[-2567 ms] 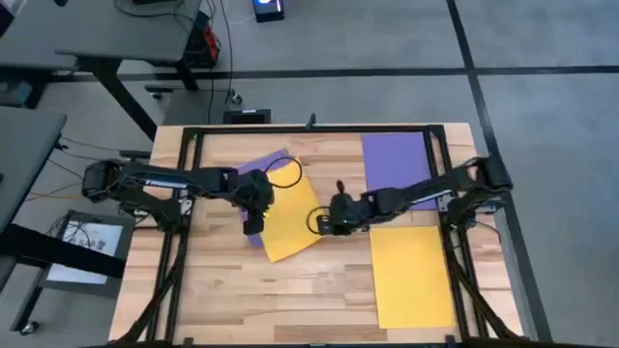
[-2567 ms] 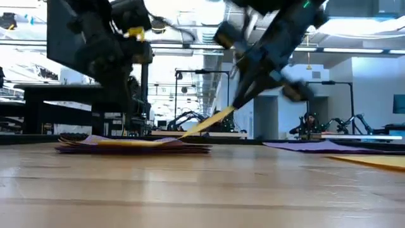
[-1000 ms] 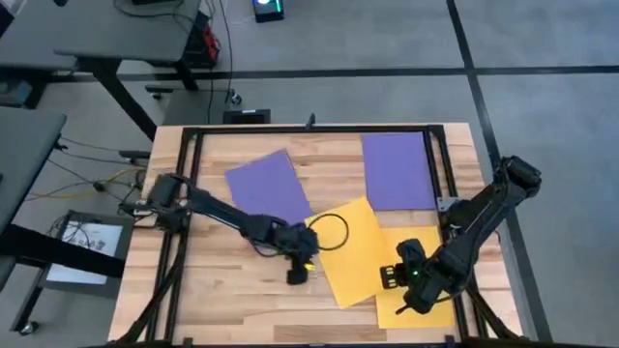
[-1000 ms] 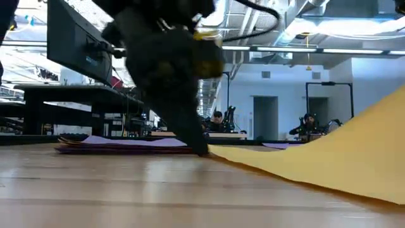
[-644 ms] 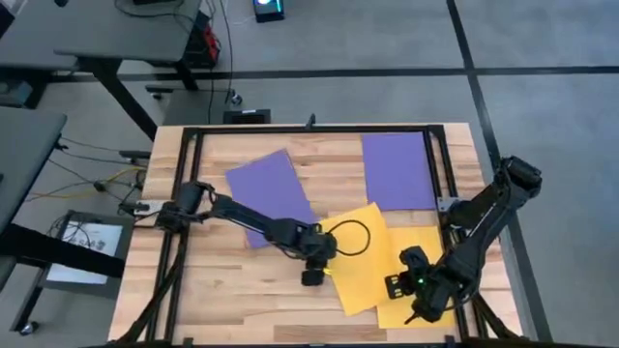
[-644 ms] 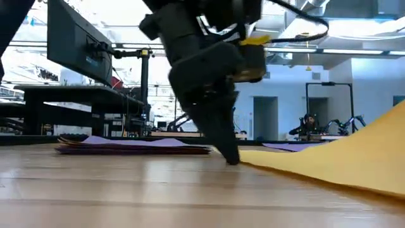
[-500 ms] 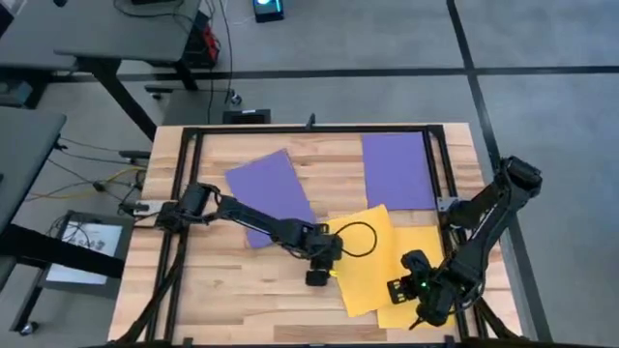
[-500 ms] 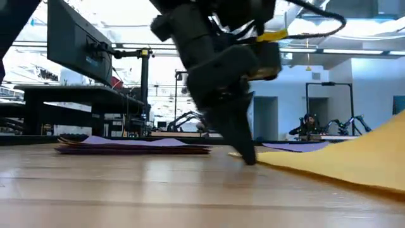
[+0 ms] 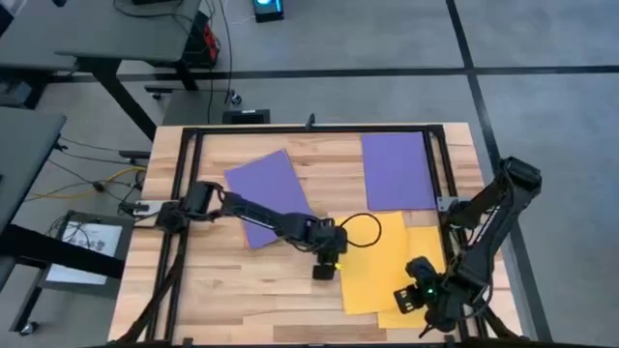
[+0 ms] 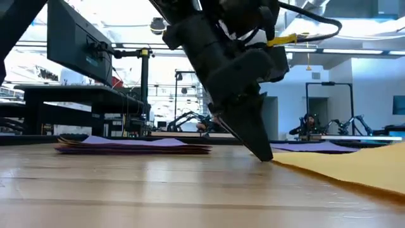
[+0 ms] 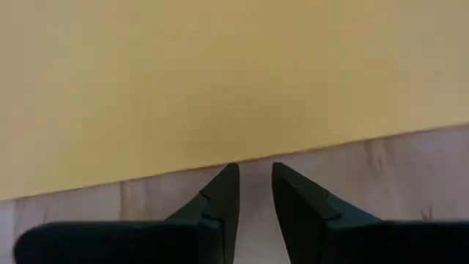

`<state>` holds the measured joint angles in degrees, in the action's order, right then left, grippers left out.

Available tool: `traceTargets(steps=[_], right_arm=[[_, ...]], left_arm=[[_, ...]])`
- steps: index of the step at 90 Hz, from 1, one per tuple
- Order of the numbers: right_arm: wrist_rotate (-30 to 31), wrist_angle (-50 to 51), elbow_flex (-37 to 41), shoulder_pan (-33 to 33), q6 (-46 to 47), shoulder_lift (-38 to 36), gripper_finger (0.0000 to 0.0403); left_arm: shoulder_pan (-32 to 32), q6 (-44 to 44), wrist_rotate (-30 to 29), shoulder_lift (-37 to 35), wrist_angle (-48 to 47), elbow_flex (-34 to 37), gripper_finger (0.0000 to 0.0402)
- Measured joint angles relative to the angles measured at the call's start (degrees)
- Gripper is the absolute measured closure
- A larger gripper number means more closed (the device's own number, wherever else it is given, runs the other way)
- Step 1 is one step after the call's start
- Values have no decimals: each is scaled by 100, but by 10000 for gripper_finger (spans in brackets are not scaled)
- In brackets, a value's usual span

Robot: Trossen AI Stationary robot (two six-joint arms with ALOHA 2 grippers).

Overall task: Organize paper
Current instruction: Stack the yellow paper on the bottom right yellow paper

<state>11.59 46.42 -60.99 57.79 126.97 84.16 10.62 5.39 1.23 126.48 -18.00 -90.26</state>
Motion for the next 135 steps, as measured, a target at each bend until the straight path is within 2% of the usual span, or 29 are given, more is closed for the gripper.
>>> traceTargets(steps=[10,22,42,54,59,67,77,88,98,105,117,126,135], right_arm=[[-175,0,0,132,-4,-11,279],[-421,25,0,326,96,-11,256],[-433,206,0,385,21,-13,251],[-399,331,0,231,-364,-13,252],[-243,306,0,121,-698,-13,253],[245,75,0,-140,-1476,-13,253],[663,-269,0,-672,-3062,-15,253],[675,-900,0,-1485,-5656,120,253],[653,-2077,-2,-2230,-8489,423,253],[628,-2809,-2,-2718,-9743,724,253],[357,-3357,-2,-3461,-10490,1348,253],[-257,-3716,-2,-3845,-10549,1849,260],[-856,-3895,-2,-3963,-10558,2201,287]], left_arm=[[6,12,124,0,147,0,336],[19,35,160,0,289,0,336],[135,28,157,113,1019,0,336],[176,48,44,82,1064,7,336],[171,40,-16,-129,793,22,336],[163,-77,-78,-677,296,9,336],[163,-305,-341,-1461,-719,10,336],[153,-432,-432,-2294,-1589,123,336],[143,-321,-505,-2995,-2290,281,336],[143,-147,-595,-3420,-2641,564,336],[147,179,-872,-4252,-2913,1172,336],[143,423,-913,-4862,-2878,1717,336],[143,677,-1004,-5390,-2866,2162,336]])
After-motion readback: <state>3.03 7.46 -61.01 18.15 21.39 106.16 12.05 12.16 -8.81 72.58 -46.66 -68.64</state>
